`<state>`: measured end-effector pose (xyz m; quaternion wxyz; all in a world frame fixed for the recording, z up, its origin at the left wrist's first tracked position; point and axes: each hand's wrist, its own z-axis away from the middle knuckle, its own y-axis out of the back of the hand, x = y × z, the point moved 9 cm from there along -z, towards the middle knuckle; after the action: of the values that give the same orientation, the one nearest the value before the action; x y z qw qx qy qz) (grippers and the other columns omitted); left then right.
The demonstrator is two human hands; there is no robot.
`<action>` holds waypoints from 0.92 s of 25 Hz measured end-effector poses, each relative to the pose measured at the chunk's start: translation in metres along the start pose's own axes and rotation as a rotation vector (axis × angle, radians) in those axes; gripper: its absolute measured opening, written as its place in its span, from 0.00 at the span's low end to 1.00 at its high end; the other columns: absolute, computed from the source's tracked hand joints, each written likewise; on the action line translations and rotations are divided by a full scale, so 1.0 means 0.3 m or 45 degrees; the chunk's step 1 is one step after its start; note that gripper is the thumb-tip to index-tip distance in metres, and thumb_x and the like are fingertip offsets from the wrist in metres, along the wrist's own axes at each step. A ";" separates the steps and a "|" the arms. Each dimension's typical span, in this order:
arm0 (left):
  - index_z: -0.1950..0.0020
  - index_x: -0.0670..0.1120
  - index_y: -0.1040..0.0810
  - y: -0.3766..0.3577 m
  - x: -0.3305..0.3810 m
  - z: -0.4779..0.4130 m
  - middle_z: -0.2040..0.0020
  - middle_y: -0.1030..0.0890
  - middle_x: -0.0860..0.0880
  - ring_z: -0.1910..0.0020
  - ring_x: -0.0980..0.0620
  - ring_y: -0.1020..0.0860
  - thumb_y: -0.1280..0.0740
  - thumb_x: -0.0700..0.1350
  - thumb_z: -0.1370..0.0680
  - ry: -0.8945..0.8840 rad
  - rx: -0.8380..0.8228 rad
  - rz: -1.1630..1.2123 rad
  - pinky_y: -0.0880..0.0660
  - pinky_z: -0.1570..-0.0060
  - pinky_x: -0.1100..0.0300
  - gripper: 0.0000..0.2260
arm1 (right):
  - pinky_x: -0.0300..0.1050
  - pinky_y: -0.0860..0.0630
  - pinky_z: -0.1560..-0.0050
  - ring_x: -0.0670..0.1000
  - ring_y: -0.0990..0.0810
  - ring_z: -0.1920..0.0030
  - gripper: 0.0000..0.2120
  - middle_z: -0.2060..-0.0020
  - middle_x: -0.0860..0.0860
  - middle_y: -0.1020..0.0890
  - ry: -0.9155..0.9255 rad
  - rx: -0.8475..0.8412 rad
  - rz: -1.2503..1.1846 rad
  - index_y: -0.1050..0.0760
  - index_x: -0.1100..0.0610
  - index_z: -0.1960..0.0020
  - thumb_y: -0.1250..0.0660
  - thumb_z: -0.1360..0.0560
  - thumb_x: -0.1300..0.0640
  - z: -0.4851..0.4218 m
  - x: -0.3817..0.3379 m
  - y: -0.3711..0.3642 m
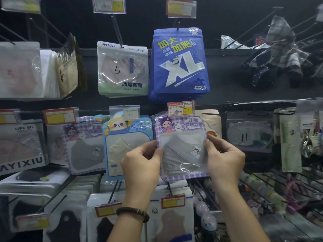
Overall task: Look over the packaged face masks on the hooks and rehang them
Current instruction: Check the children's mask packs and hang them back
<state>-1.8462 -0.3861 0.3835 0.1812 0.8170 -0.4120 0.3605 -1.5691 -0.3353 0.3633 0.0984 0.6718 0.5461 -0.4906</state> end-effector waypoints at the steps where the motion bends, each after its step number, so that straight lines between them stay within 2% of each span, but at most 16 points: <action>1: 0.39 0.50 0.12 -0.005 -0.003 -0.003 0.55 0.15 0.64 0.55 0.72 0.17 0.21 0.45 0.22 0.001 -0.006 -0.038 0.23 0.55 0.78 0.12 | 0.40 0.15 0.49 0.38 0.12 0.54 0.07 0.57 0.41 0.10 -0.003 -0.016 0.035 0.10 0.50 0.46 0.20 0.23 0.57 0.000 0.007 -0.003; 3: 0.37 0.51 0.13 -0.014 -0.008 -0.013 0.57 0.18 0.66 0.57 0.75 0.19 0.22 0.46 0.21 -0.013 -0.019 -0.138 0.24 0.56 0.79 0.12 | 0.39 0.15 0.52 0.38 0.12 0.55 0.07 0.55 0.43 0.11 -0.001 -0.045 0.100 0.11 0.49 0.44 0.21 0.22 0.56 -0.001 0.016 -0.012; 5: 0.35 0.52 0.13 -0.024 -0.006 -0.020 0.56 0.17 0.64 0.59 0.72 0.19 0.25 0.49 0.19 -0.033 -0.039 -0.258 0.23 0.57 0.77 0.12 | 0.38 0.14 0.53 0.38 0.13 0.57 0.08 0.54 0.42 0.11 -0.025 -0.087 0.172 0.12 0.47 0.43 0.22 0.22 0.53 -0.005 0.025 -0.028; 7: 0.32 0.54 0.15 -0.040 -0.005 -0.019 0.50 0.13 0.59 0.56 0.66 0.17 0.27 0.53 0.18 -0.041 -0.074 -0.361 0.20 0.55 0.70 0.14 | 0.33 0.17 0.58 0.34 0.16 0.59 0.10 0.56 0.39 0.13 -0.045 -0.153 0.265 0.13 0.46 0.39 0.23 0.20 0.51 -0.013 0.035 -0.051; 9: 0.30 0.55 0.17 -0.048 -0.005 -0.015 0.43 0.12 0.57 0.51 0.61 0.16 0.29 0.55 0.17 -0.028 -0.097 -0.409 0.17 0.49 0.64 0.17 | 0.32 0.19 0.58 0.33 0.17 0.59 0.13 0.55 0.37 0.14 -0.033 -0.200 0.337 0.14 0.47 0.35 0.25 0.19 0.50 -0.012 0.035 -0.069; 11: 0.29 0.54 0.17 -0.049 -0.009 -0.011 0.42 0.12 0.57 0.49 0.60 0.16 0.29 0.55 0.18 -0.027 -0.102 -0.406 0.17 0.48 0.64 0.17 | 0.35 0.19 0.50 0.38 0.16 0.53 0.15 0.47 0.44 0.12 0.001 -0.225 0.393 0.16 0.50 0.32 0.26 0.18 0.51 -0.003 0.034 -0.079; 14: 0.33 0.53 0.15 -0.026 -0.010 -0.014 0.46 0.12 0.58 0.51 0.62 0.17 0.27 0.53 0.19 -0.011 -0.095 -0.376 0.22 0.51 0.71 0.15 | 0.35 0.22 0.48 0.46 0.19 0.43 0.19 0.39 0.48 0.17 0.073 -0.229 0.451 0.20 0.53 0.28 0.27 0.17 0.52 0.040 0.029 -0.107; 16: 0.39 0.54 0.12 -0.002 -0.006 -0.016 0.51 0.13 0.61 0.52 0.64 0.17 0.26 0.52 0.20 -0.020 -0.097 -0.361 0.19 0.48 0.66 0.10 | 0.39 0.23 0.41 0.48 0.22 0.35 0.17 0.37 0.45 0.21 0.172 -0.209 0.495 0.20 0.50 0.31 0.27 0.18 0.52 0.091 0.002 -0.125; 17: 0.43 0.55 0.11 0.027 -0.008 -0.018 0.54 0.13 0.62 0.54 0.66 0.17 0.25 0.51 0.20 -0.025 -0.095 -0.353 0.18 0.48 0.64 0.07 | 0.39 0.24 0.39 0.48 0.22 0.35 0.15 0.37 0.45 0.21 0.217 -0.213 0.502 0.20 0.49 0.33 0.27 0.19 0.53 0.128 -0.016 -0.149; 19: 0.52 0.56 0.11 0.088 -0.011 -0.020 0.60 0.14 0.64 0.59 0.67 0.17 0.25 0.50 0.21 -0.045 -0.082 -0.324 0.18 0.53 0.66 0.02 | 0.37 0.22 0.45 0.45 0.20 0.42 0.09 0.43 0.46 0.18 0.297 -0.247 0.475 0.19 0.49 0.40 0.26 0.20 0.55 0.204 -0.050 -0.193; 20: 0.56 0.57 0.12 0.138 -0.021 -0.026 0.62 0.14 0.64 0.60 0.67 0.17 0.24 0.48 0.21 -0.049 -0.048 -0.327 0.20 0.56 0.68 0.04 | 0.41 0.20 0.48 0.43 0.18 0.46 0.06 0.48 0.44 0.16 0.319 -0.297 0.452 0.18 0.48 0.44 0.26 0.20 0.55 0.246 -0.065 -0.230; 22: 0.57 0.56 0.14 0.285 -0.063 -0.058 0.64 0.14 0.62 0.61 0.66 0.17 0.24 0.48 0.22 -0.026 0.047 -0.354 0.20 0.58 0.67 0.05 | 0.46 0.17 0.50 0.42 0.16 0.53 0.04 0.56 0.42 0.14 0.312 -0.455 0.409 0.17 0.47 0.49 0.26 0.21 0.56 0.349 -0.083 -0.348; 23: 0.56 0.55 0.14 0.361 -0.091 -0.078 0.63 0.14 0.61 0.61 0.64 0.17 0.24 0.48 0.21 -0.006 0.088 -0.379 0.19 0.57 0.64 0.04 | 0.45 0.18 0.52 0.42 0.16 0.55 0.03 0.58 0.41 0.14 0.294 -0.536 0.398 0.17 0.47 0.51 0.26 0.21 0.56 0.403 -0.090 -0.405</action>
<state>-1.9544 -0.4219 0.3792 0.2034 0.8756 -0.2740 0.3419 -1.7347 -0.3866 0.3726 0.2472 0.7641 0.5334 -0.2656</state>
